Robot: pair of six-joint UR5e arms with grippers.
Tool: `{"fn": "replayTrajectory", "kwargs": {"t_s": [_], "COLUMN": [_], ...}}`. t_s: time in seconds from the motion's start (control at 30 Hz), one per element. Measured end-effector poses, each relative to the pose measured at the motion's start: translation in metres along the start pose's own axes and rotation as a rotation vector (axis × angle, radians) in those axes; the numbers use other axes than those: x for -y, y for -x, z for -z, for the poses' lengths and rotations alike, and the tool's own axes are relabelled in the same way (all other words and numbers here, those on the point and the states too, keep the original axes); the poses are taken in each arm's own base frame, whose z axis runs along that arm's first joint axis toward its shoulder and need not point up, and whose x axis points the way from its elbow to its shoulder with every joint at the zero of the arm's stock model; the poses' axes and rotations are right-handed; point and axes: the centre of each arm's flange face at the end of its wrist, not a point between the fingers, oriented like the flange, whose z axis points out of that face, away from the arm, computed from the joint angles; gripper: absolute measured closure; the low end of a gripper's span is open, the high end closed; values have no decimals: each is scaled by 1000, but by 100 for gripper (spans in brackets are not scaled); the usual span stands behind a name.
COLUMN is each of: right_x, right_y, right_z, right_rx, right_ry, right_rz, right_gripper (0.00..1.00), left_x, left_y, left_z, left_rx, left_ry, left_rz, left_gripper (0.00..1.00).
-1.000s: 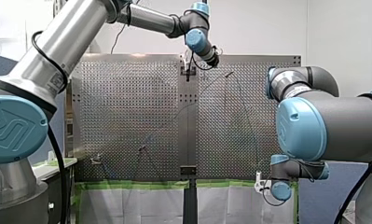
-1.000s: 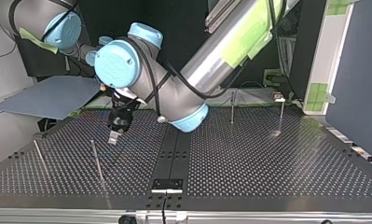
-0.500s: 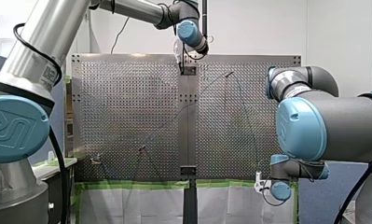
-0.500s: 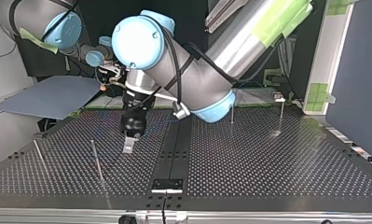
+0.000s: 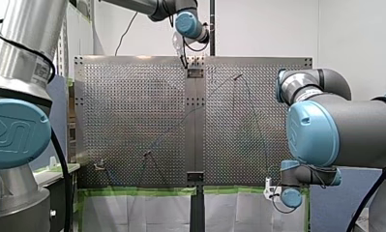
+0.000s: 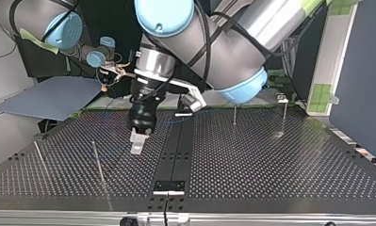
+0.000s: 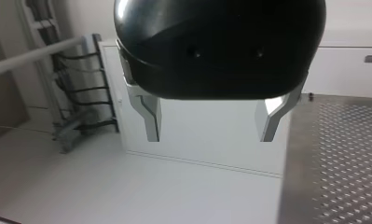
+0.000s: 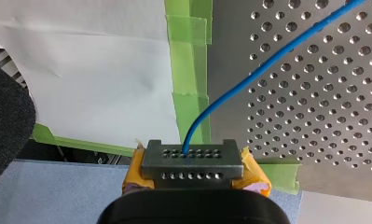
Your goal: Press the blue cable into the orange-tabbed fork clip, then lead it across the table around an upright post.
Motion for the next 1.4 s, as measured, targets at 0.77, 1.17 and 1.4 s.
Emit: {"fn": "replayTrajectory", "kwargs": {"t_s": [0.77,1.17,1.4], "right_x": [0,1,2], "right_y": [0,0,0], "right_z": [0,0,0], "right_rx": [0,1,1], "right_ry": [-1,-2,-3], "right_rz": [4,6,7], "right_gripper": [100,100,100], "left_x": [-21,-43,-58], "left_y": [59,13,-37], "left_z": [73,95,101], "left_rx": [163,72,-18], "left_ry": [-50,-22,10], "left_rz": [194,189,157], "left_gripper": [0,0,0]}}
